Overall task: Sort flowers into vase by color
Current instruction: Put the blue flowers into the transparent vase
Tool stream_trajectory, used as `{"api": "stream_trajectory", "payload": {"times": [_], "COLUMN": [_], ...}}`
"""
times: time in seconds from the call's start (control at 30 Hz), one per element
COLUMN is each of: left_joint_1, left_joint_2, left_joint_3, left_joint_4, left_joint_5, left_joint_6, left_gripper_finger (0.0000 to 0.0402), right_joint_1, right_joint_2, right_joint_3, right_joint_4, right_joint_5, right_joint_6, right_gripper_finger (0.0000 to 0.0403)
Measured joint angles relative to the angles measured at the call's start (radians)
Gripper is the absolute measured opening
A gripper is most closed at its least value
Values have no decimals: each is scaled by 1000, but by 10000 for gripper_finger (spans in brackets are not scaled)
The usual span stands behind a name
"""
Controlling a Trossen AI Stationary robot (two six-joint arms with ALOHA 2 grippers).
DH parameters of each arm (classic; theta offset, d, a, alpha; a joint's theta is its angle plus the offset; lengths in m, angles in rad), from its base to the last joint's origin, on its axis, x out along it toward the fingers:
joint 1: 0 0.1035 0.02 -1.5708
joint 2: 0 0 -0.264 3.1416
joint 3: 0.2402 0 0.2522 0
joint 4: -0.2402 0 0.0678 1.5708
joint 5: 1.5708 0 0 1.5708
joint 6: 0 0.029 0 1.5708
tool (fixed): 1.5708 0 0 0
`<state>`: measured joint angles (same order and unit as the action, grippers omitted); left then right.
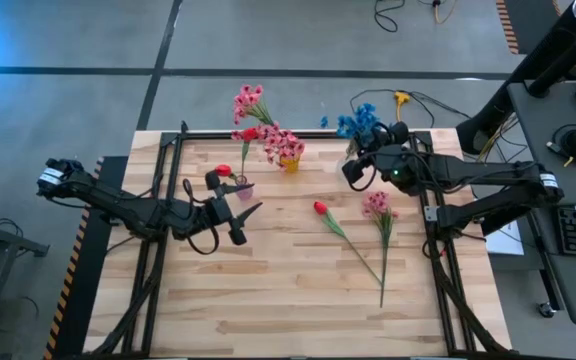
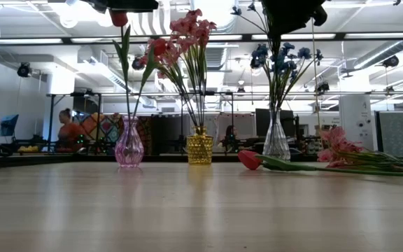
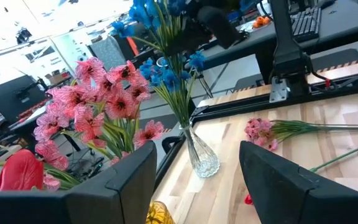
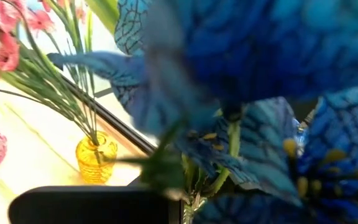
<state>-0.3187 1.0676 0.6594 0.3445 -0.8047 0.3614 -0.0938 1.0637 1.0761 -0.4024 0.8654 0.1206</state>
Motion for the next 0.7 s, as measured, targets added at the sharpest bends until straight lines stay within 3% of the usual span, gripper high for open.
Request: {"api": "stream_trajectory", "payload": {"times": [0.7], "left_joint_1": [0], "left_joint_2": [0], "left_joint_3": [2], "left_joint_4": [7], "left_joint_5": [0], "left_joint_6": [0], "left_gripper_finger": [212], "right_joint_1": [-40], "right_joint_2": [0], "right_joint_3": [-55], "right_joint_4": [98], "right_joint_5": [-6], "right_joint_6": [8], "right_gripper_finger": [33]}}
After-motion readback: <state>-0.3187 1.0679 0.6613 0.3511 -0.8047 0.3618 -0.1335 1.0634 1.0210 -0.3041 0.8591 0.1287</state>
